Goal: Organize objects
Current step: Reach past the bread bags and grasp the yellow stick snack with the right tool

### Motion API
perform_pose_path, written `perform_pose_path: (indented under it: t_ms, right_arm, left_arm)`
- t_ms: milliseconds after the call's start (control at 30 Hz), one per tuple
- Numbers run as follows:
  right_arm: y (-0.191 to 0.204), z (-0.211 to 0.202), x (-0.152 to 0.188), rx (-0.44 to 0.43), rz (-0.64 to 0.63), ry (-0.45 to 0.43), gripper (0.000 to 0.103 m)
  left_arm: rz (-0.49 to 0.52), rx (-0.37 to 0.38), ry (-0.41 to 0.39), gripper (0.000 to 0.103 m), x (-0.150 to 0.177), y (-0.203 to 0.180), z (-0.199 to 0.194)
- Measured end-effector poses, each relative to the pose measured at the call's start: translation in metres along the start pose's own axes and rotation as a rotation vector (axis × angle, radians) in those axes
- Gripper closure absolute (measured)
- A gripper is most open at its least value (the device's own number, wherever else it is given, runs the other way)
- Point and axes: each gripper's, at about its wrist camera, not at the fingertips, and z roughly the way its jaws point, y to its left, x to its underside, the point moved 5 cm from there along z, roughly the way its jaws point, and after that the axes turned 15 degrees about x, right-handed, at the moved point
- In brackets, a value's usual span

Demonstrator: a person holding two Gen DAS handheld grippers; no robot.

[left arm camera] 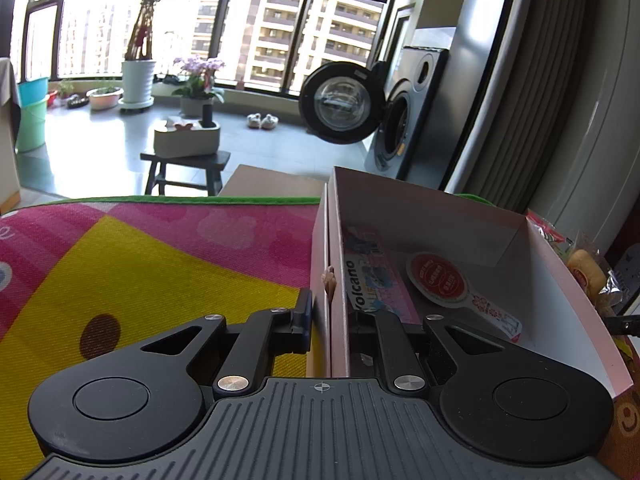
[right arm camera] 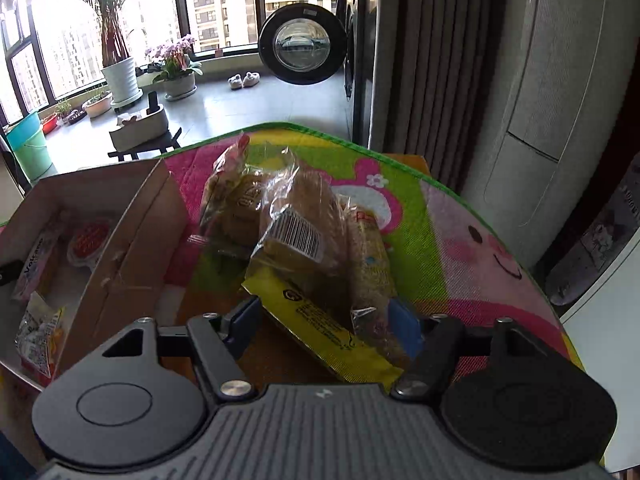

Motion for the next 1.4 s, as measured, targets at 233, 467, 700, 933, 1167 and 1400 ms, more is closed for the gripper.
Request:
perform_pose_path:
  t_ms: [233, 467, 700, 933, 1167, 1400]
  right_arm:
    - [0.007, -0.004, 0.011, 0.011, -0.041, -0.017, 0.048]
    - [0.028, -0.042, 0.038, 0.003, -0.126, -0.028, 0.064]
    - [0.055, -0.076, 0.058, -0.036, -0.214, -0.029, 0.066]
    - [0.061, -0.062, 0.039, -0.006, -0.163, -0.038, 0.064]
    - [0.07, -0.033, 0.027, 0.017, -0.144, -0.027, 0.063]
    - [0.068, -0.018, 0.02, -0.006, -0.123, -0.016, 0.063]
  left_arm:
    - [0.0, 0.0, 0.0, 0.089, 0.0, 0.0, 0.0]
    - [0.0, 0.0, 0.0, 0.089, 0.0, 0.0, 0.0]
    - [0.001, 0.0, 0.0, 0.089, 0.0, 0.0, 0.0]
    - [0.0, 0.0, 0.0, 0.089, 0.001, 0.0, 0.0]
    - [0.001, 0.0, 0.0, 0.089, 0.001, 0.0, 0.0]
    - [0.001, 0.0, -0.001, 0.089, 0.001, 0.0, 0.0]
